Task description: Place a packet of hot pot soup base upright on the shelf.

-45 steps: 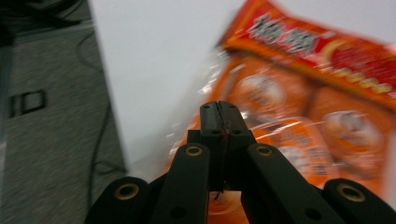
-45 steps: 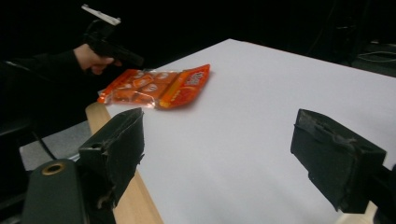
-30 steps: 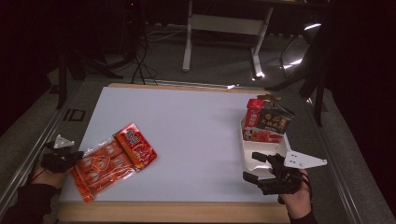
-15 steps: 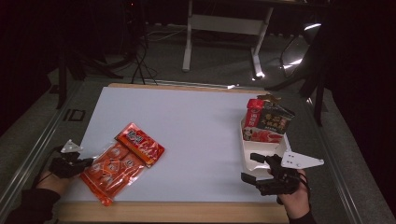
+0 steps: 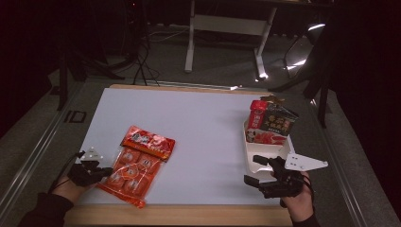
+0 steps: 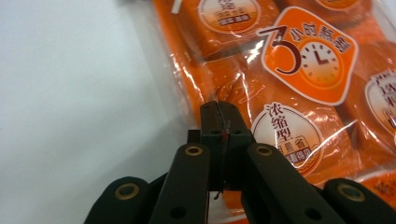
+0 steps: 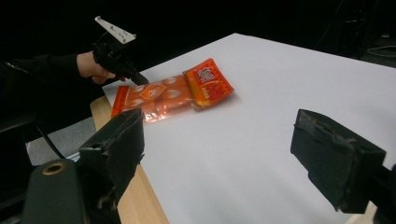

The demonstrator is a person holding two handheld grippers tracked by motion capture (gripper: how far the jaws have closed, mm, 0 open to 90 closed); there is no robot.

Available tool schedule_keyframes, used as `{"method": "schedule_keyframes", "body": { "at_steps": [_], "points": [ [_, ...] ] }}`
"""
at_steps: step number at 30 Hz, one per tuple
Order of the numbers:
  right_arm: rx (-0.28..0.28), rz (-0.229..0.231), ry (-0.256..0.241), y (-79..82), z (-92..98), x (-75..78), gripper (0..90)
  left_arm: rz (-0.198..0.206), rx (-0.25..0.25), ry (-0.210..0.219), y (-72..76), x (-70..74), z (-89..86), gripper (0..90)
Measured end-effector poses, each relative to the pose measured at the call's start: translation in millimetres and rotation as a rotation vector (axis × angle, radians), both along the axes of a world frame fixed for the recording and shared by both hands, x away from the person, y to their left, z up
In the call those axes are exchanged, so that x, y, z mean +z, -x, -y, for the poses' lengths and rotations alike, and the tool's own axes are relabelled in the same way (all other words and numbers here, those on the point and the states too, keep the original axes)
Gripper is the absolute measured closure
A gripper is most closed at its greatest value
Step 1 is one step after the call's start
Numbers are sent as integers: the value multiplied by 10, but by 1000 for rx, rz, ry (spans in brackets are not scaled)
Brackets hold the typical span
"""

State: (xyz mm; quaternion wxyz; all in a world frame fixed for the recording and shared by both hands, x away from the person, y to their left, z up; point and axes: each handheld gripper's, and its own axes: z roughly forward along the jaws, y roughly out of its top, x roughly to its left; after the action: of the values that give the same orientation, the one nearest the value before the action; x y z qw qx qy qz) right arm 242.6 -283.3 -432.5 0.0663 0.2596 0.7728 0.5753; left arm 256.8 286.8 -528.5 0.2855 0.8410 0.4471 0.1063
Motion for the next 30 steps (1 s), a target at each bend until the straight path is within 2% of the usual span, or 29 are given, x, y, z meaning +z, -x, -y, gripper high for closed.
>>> {"method": "schedule_keyframes", "body": {
  "at_steps": [11, 18, 25, 30],
  "points": [
    [6, -4, -2, -2, -1, -7, 173, -11, -86, 39, -21, -6, 377, 900],
    [8, -3, -2, 0, -2, -5, 173, -10, -127, 34, -40, 2, 572, 900],
    [5, -3, -6, 1, 7, -2, 177, 3, -154, 33, -89, 13, 755, 900],
    [2, 0, -7, 4, 23, -1, 176, 31, -135, 29, -129, 29, 739, 900]
  ]
}}
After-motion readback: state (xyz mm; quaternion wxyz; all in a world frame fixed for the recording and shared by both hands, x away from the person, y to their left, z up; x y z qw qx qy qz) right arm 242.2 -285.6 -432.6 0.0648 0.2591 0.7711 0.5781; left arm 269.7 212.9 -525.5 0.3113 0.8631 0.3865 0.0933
